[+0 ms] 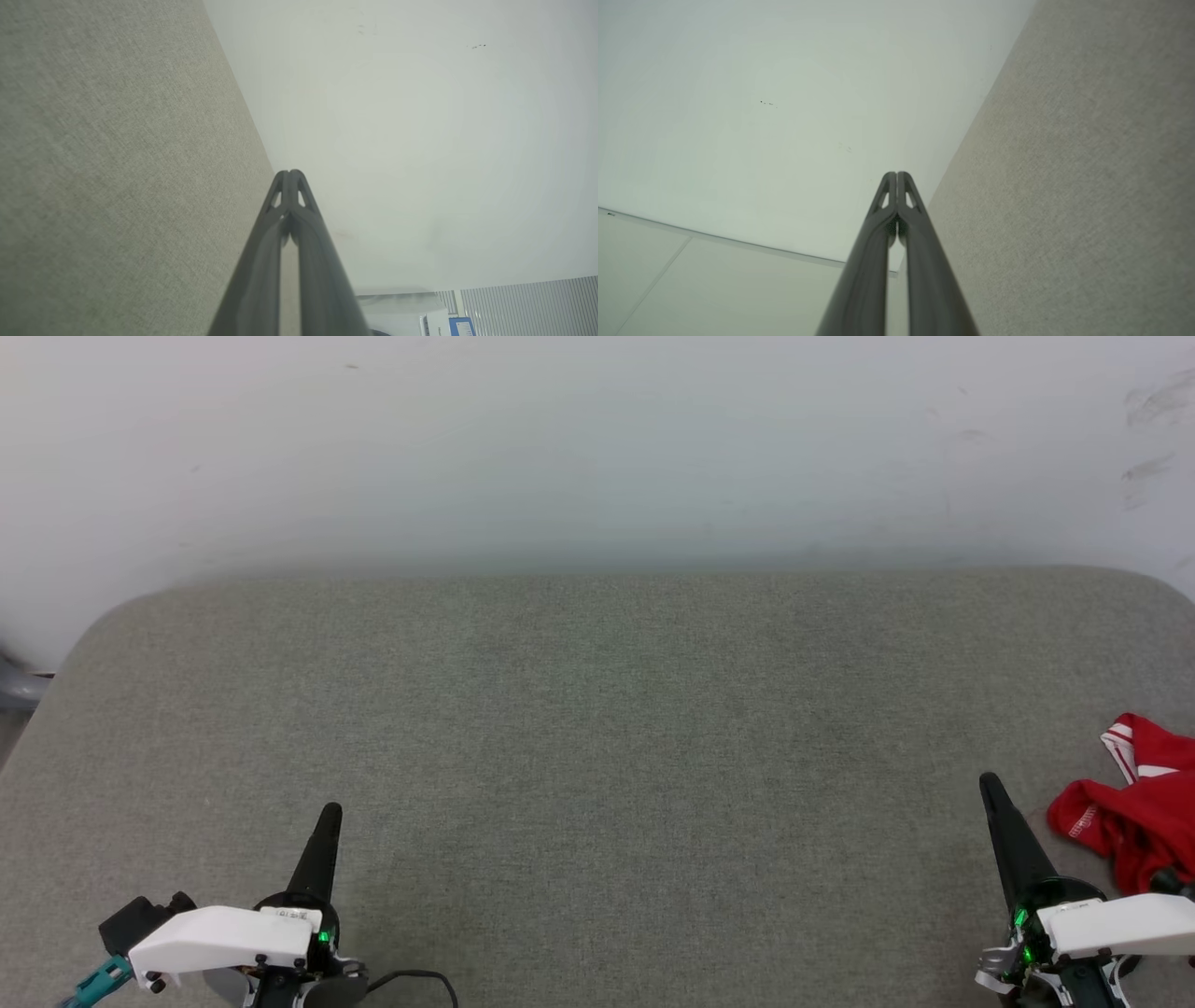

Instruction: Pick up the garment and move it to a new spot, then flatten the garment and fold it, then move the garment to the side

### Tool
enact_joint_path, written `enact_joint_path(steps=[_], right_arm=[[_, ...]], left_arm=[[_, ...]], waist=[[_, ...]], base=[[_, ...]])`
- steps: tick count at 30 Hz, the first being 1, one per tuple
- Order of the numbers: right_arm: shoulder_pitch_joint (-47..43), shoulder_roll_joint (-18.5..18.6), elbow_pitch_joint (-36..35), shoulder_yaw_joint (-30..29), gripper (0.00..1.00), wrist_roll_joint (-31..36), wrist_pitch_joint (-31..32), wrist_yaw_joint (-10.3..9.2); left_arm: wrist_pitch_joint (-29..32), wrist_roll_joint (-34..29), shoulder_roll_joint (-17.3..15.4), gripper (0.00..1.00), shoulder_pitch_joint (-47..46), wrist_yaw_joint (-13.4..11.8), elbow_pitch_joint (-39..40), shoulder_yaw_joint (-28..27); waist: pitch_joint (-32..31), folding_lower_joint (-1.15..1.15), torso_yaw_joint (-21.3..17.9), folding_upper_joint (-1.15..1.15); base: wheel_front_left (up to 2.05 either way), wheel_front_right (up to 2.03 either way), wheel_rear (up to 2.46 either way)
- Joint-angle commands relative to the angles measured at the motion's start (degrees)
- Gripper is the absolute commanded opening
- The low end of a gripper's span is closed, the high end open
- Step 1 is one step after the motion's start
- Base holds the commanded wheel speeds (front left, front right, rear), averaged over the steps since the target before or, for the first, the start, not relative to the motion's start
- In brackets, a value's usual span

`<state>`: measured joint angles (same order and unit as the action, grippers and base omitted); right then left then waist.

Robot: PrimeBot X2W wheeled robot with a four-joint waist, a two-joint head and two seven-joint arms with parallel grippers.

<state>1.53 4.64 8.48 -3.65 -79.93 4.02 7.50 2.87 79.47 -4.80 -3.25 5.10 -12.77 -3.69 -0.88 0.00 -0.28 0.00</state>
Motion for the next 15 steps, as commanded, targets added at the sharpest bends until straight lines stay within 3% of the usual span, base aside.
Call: enact_joint_path(steps=[1, 15], right_arm=[[1.5, 0.2, 0.4, -0.2, 0.00, -1.6, 0.1, -0.01], [3.0, 0.0, 2.7, -0.4, 0.00, -7.2, 0.5, -0.01]], left_arm=[[0.4, 1.3, 0.2, 0.00, -1.4, 0.6, 0.1, -0.4], [1.9, 6.5, 0.9, 0.00, -2.3, 1.5, -0.6, -1.6]], waist=[[0.1, 0.00, 0.0, 0.00], [0.5, 0.00, 0.1, 0.00]], base=[[0.00, 0.00, 0.00], [0.00, 0.00, 0.00]])
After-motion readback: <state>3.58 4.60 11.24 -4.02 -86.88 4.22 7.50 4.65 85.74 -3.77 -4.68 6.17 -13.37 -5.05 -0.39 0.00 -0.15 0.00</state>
